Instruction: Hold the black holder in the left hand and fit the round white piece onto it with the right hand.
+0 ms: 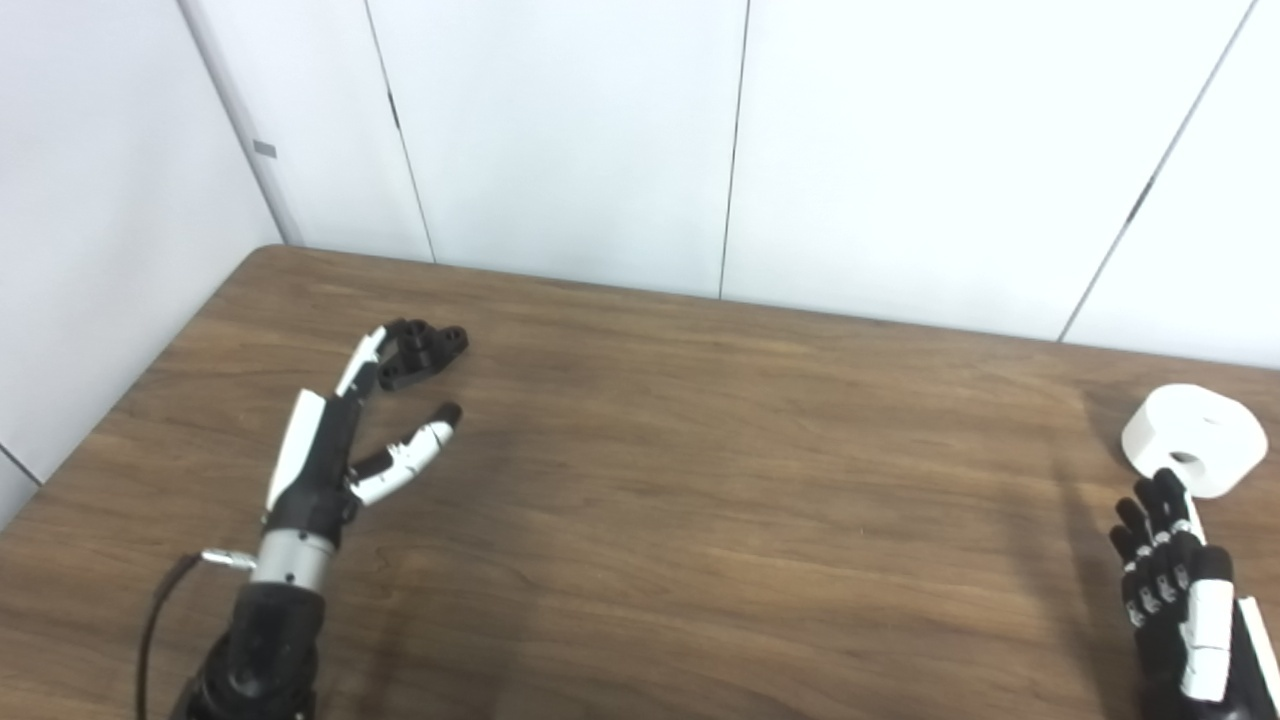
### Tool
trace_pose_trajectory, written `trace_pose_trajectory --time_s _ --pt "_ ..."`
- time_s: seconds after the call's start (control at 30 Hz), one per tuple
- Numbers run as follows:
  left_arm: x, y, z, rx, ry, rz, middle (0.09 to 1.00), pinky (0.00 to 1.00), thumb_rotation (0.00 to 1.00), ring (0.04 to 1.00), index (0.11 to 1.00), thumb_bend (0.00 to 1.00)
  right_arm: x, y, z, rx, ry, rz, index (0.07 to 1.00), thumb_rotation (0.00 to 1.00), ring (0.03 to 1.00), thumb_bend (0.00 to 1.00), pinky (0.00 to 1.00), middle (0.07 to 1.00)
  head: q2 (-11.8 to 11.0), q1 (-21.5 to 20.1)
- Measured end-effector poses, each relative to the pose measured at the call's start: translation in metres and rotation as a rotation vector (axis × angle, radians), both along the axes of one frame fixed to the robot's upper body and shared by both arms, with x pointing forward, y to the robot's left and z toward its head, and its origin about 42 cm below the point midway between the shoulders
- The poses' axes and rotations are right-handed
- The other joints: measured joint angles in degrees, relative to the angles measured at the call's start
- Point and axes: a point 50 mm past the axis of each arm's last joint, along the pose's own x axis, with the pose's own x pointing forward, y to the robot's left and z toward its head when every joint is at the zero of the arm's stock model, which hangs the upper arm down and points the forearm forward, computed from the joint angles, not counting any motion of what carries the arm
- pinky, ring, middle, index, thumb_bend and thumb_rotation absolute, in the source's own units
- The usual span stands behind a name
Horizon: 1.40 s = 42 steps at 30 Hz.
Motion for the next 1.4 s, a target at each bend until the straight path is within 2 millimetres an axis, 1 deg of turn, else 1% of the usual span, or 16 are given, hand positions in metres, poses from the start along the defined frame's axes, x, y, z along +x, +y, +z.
trace_pose_trajectory --time_s 0.07,0.17,0.27,0.3,0.37,0.5,0.67,0.73,0.8,0.97,1.13,1.33,1.4 --pt "0.006 0.004 0.003 0.02 -0.012 0.022 1.0 1.0 0.4 1.0 0.95 0.64 0.0 0.0 0.0 0.0 0.0 0.0 1.0 1.0 0.989 0.56 1.0 0.999 0.0 -0.09" --pt "0.016 0.012 -0.001 0.051 0.004 0.048 0.992 1.0 0.39 1.0 0.943 0.64 0.0 0.001 0.0 0.001 -0.001 0.001 1.0 1.0 0.985 0.57 1.0 0.994 0.0 0.0" --pt "0.023 0.023 -0.005 0.079 0.017 0.06 0.991 1.0 0.4 1.0 0.933 0.67 0.0 0.0 0.0 0.001 -0.001 0.001 0.997 1.0 0.981 0.57 1.0 0.991 0.09 0.09" --pt "0.025 0.027 -0.004 0.088 0.019 0.071 0.982 1.0 0.4 1.0 0.925 0.71 0.0 0.0 0.0 0.0 -0.001 0.001 0.999 1.0 0.985 0.57 1.0 0.993 0.09 0.09" --pt "0.03 0.033 -0.002 0.112 0.015 0.102 0.975 1.0 0.4 1.0 0.917 0.76 -0.001 0.0 0.0 0.0 0.0 0.0 1.0 1.0 0.99 0.57 1.0 0.996 0.09 0.09" --pt "0.043 0.039 0.005 0.16 0.012 0.152 0.97 1.0 0.41 1.0 0.908 0.83 -0.001 0.0 0.0 0.0 0.001 0.002 1.0 1.0 1.0 0.58 1.0 1.0 0.0 0.09" --pt "0.059 0.05 -0.002 0.277 0.095 0.219 0.971 1.0 0.45 1.0 0.893 0.9 0.0 0.001 0.0 0.001 0.0 0.005 1.0 1.0 1.0 0.55 1.0 1.0 0.0 -0.26" --pt "0.063 0.053 -0.005 0.321 0.126 0.25 0.967 1.0 0.44 1.0 0.874 0.91 -0.001 0.001 0.0 0.001 0.0 0.004 1.0 1.0 1.0 0.55 1.0 0.997 0.0 -0.26" --pt "0.067 0.056 -0.008 0.348 0.143 0.272 0.963 1.0 0.42 1.0 0.859 0.92 -0.001 0.001 0.0 0.0 0.002 0.004 1.0 1.0 0.997 0.55 1.0 0.995 0.09 -0.44" --pt "0.077 0.058 -0.016 0.417 0.194 0.307 0.968 1.0 0.43 1.0 0.85 0.92 -0.001 0.001 0.0 -0.007 0.003 0.004 0.993 1.0 0.978 0.55 1.0 0.985 0.18 -0.62" --pt "0.086 0.059 -0.018 0.498 0.248 0.32 0.975 1.0 0.49 1.0 0.845 0.93 -0.001 0.002 0.0 -0.008 0.002 0.004 0.996 1.0 0.985 0.56 1.0 0.986 0.26 -0.62" --pt "0.093 0.062 -0.021 0.512 0.29 0.338 0.967 1.0 0.46 1.0 0.816 0.93 -0.002 0.001 0.0 -0.012 0.003 0.004 0.994 1.0 0.985 0.57 1.0 0.988 0.53 -0.7" --pt "0.096 0.062 -0.024 0.513 0.306 0.339 0.959 1.0 0.47 1.0 0.803 0.93 -0.002 0.002 0.0 -0.012 0.002 0.004 0.996 1.0 0.988 0.57 1.0 0.989 0.53 -0.79"
